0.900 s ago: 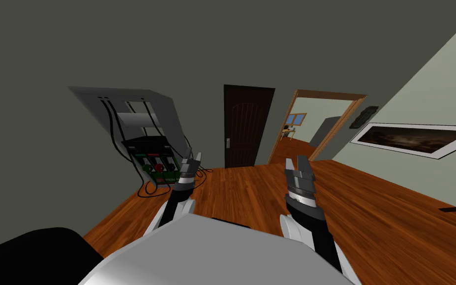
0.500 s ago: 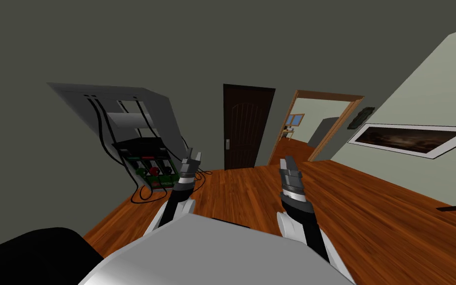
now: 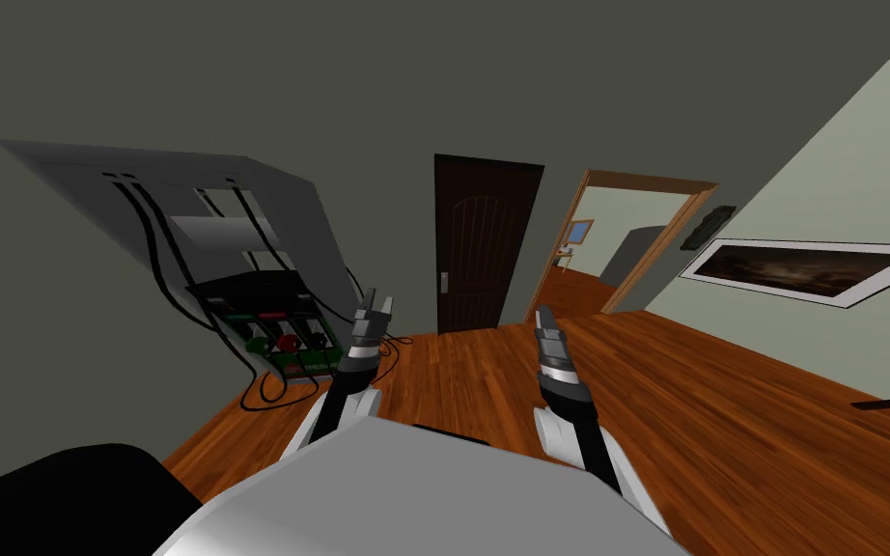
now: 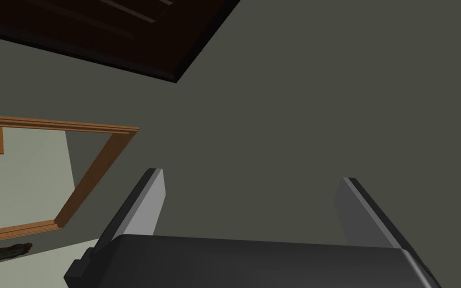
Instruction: Pull the door open
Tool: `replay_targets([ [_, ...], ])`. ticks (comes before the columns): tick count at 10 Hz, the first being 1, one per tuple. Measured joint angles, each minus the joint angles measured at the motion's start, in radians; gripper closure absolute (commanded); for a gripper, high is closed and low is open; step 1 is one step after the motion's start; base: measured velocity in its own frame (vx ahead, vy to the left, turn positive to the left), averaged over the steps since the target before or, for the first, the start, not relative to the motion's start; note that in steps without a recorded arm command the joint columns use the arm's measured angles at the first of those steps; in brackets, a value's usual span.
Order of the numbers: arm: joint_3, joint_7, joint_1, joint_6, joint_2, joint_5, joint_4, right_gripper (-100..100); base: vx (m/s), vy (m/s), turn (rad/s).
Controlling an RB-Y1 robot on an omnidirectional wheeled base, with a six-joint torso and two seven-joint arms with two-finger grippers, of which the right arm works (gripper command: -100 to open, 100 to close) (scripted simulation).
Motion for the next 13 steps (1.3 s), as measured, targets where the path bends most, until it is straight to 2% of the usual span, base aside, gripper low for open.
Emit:
replay_targets([
  [5, 0.004, 0.043, -0.056, 0.000, -0.022, 0.041, 0.097, -100, 0.091, 0.054, -0.036],
  [7, 0.011, 0.064, -0.080, 0.011, -0.028, 0.061, 0.129, -100, 0.095, 0.056, -0.037],
  [9, 0.007, 0.081, -0.113, 0.008, -0.040, 0.077, 0.184, -100, 0.092, 0.071, -0.043],
  [13, 0.016, 0.127, -0.160, 0.005, -0.051, 0.118, 0.275, -100, 0.094, 0.068, -0.042],
])
